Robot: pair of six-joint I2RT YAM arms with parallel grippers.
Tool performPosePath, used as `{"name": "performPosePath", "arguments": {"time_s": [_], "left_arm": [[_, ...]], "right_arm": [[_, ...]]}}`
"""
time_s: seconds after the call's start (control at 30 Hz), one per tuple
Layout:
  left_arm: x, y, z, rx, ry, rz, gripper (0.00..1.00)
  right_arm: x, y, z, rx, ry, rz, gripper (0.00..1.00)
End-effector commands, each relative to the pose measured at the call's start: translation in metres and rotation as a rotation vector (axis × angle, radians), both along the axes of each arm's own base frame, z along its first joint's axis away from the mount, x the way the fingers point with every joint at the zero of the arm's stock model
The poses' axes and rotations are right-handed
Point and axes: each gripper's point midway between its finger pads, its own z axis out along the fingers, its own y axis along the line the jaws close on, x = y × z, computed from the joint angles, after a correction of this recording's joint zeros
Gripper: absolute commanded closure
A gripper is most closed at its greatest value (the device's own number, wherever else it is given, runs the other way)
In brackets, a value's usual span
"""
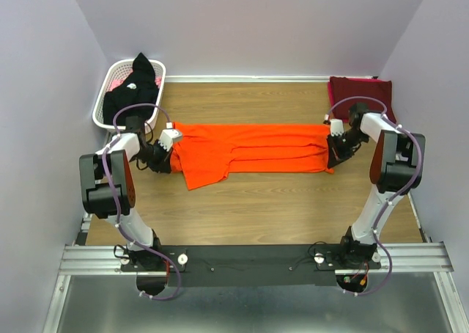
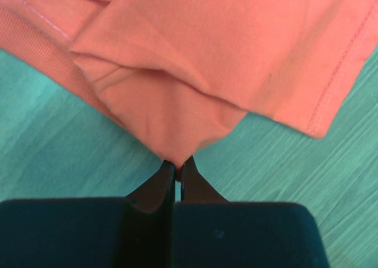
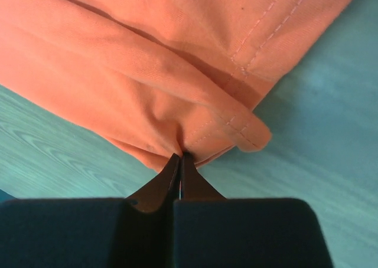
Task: Fold and stack the t-shirts
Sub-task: Fold the other side of the tshirt into a rectangle
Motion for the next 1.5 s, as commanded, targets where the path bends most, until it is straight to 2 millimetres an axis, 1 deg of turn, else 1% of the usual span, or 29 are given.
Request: {"name": "performPosePath", "arguments": {"time_s": [0.0, 0.1, 0.13, 0.17, 0.2, 0.23, 0.27, 0.3, 0.37, 0.43, 0.47, 0.5, 0.57, 0.6, 0.63, 0.67, 0.7, 0.73, 0.77, 0.8, 0.83, 0.93, 0.97, 1.03, 1.2, 1.27, 1.37, 1.43, 1.47], "left_arm": [[-0.036, 0.012, -0.013, 0.075, 0.097, -0.007, 1.0], [-0.039, 0.012, -0.008, 0.081, 0.086, -0.012, 1.0], [-0.039, 0.012, -0.007, 0.083, 0.084, -0.012, 1.0], [-0.038, 0.012, -0.005, 0.081, 0.08, -0.007, 0.99], [-0.036, 0.012, -0.003, 0.083, 0.071, -0.008, 0.99], [-0.032, 0.011, 0.002, 0.076, 0.058, -0.01, 0.8], [-0.03, 0.01, 0.006, 0.073, 0.048, -0.019, 0.72], [-0.032, 0.009, 0.013, 0.068, 0.035, -0.041, 0.62], [-0.024, 0.005, 0.035, 0.05, -0.034, -0.068, 0.55], [-0.027, 0.001, 0.05, 0.041, -0.064, -0.106, 0.44], [-0.024, 0.0, 0.065, 0.045, -0.123, -0.143, 0.44], [-0.025, 0.0, 0.071, 0.05, -0.149, -0.171, 0.43], [-0.034, -0.006, 0.077, 0.05, -0.192, -0.242, 0.4], [-0.035, -0.011, 0.086, 0.062, -0.246, -0.275, 0.39], [-0.038, -0.017, 0.087, 0.067, -0.272, -0.302, 0.38], [-0.047, -0.022, 0.077, 0.08, -0.267, -0.331, 0.38], [-0.05, -0.026, 0.08, 0.103, -0.306, -0.361, 0.38], [-0.051, -0.04, 0.077, 0.119, -0.341, -0.428, 0.38], [-0.065, -0.046, 0.064, 0.145, -0.332, -0.473, 0.38], [-0.066, -0.052, 0.06, 0.162, -0.363, -0.522, 0.38], [-0.078, -0.06, 0.048, 0.164, -0.351, -0.573, 0.38], [-0.081, -0.069, 0.047, 0.172, -0.423, -0.647, 0.38], [-0.084, -0.072, 0.045, 0.172, -0.432, -0.666, 0.38], [-0.079, -0.075, 0.045, 0.178, -0.469, -0.683, 0.38], [-0.082, -0.084, 0.032, 0.188, -0.459, -0.736, 0.39], [-0.084, -0.084, 0.026, 0.207, -0.455, -0.753, 0.39], [-0.084, -0.088, 0.021, 0.224, -0.462, -0.781, 0.39], [-0.083, -0.093, 0.019, 0.229, -0.471, -0.787, 0.39], [-0.083, -0.095, 0.019, 0.227, -0.478, -0.794, 0.39]], "right_arm": [[-0.026, -0.031, -0.018, -0.163, 0.06, 0.048, 0.95], [-0.025, -0.036, -0.01, -0.193, 0.036, 0.062, 0.92], [-0.023, -0.037, -0.008, -0.198, 0.028, 0.063, 0.88], [-0.02, -0.037, -0.003, -0.198, 0.017, 0.068, 0.77], [-0.018, -0.036, 0.0, -0.192, 0.01, 0.071, 0.77], [-0.015, -0.034, 0.005, -0.18, 0.0, 0.072, 0.59], [-0.014, -0.032, 0.009, -0.165, -0.002, 0.075, 0.53], [-0.009, -0.026, 0.022, -0.131, -0.02, 0.078, 0.48], [-0.009, -0.014, 0.043, -0.067, -0.045, 0.08, 0.46], [0.0, -0.007, 0.064, -0.035, -0.098, 0.076, 0.44], [0.0, 0.004, 0.074, 0.012, -0.11, 0.084, 0.44], [0.002, 0.01, 0.085, 0.031, -0.139, 0.078, 0.43], [0.002, 0.032, 0.096, 0.087, -0.162, 0.096, 0.43], [0.002, 0.048, 0.104, 0.145, -0.173, 0.088, 0.43], [0.001, 0.06, 0.106, 0.176, -0.171, 0.088, 0.43], [-0.006, 0.082, 0.104, 0.208, -0.151, 0.122, 0.43], [-0.006, 0.102, 0.105, 0.253, -0.148, 0.121, 0.44], [-0.013, 0.129, 0.103, 0.277, -0.136, 0.169, 0.45], [-0.012, 0.144, 0.099, 0.298, -0.149, 0.187, 0.45], [-0.014, 0.16, 0.098, 0.319, -0.126, 0.175, 0.46], [-0.023, 0.185, 0.091, 0.33, -0.098, 0.226, 0.46], [-0.028, 0.224, 0.083, 0.386, -0.066, 0.24, 0.48], [-0.03, 0.243, 0.077, 0.406, -0.066, 0.266, 0.47], [-0.042, 0.269, 0.073, 0.42, -0.04, 0.286, 0.44], [-0.051, 0.312, 0.054, 0.419, -0.009, 0.292, 0.44], [-0.056, 0.324, 0.048, 0.42, 0.002, 0.293, 0.43], [-0.054, 0.338, 0.035, 0.407, 0.017, 0.254, 0.41], [-0.05, 0.342, 0.025, 0.374, 0.019, 0.219, 0.39], [-0.047, 0.347, 0.025, 0.366, 0.005, 0.211, 0.39]]}}
